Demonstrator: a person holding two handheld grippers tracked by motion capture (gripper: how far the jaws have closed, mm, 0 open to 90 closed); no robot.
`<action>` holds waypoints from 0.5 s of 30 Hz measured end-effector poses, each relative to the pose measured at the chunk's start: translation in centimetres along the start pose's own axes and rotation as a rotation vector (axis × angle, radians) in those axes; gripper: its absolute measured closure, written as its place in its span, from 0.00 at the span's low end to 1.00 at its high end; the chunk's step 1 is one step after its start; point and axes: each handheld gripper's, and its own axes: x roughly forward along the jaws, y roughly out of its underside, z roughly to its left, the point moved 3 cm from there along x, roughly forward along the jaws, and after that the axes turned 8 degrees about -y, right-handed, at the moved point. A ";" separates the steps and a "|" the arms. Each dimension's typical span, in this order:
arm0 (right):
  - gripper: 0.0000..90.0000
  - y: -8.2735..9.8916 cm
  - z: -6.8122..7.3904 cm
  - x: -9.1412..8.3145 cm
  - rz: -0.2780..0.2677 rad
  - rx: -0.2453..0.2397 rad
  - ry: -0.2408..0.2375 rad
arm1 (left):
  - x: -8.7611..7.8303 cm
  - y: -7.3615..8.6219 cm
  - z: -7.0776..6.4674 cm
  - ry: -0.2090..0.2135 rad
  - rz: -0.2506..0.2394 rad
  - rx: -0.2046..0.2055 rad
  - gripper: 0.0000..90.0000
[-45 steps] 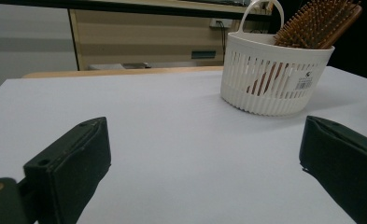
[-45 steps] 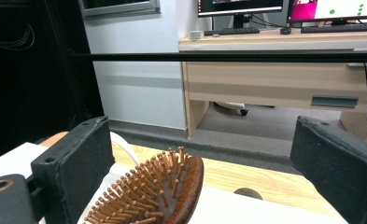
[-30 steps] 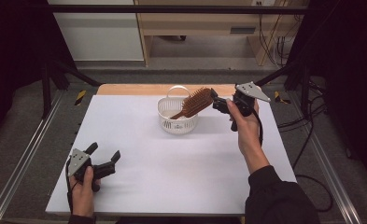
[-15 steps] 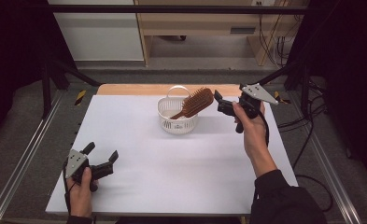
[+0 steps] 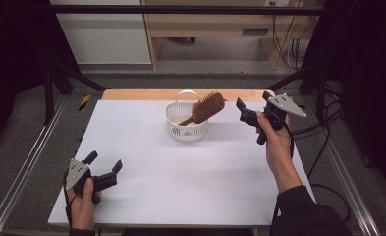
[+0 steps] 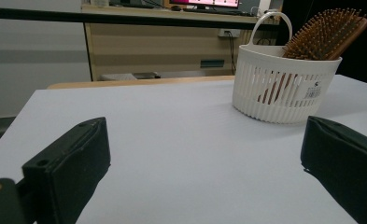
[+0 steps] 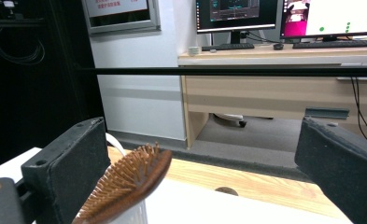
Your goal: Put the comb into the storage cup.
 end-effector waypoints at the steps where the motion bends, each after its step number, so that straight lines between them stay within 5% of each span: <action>1: 0.03 0.1 -0.1 -0.2 0.001 0.003 0.001 | -0.1 0.0 0.0 0.000 -0.002 -0.001 0.02; 15: 0.03 1.1 -1.4 -2.2 0.004 0.008 0.016 | -0.9 0.0 0.3 0.003 -0.006 -0.015 0.02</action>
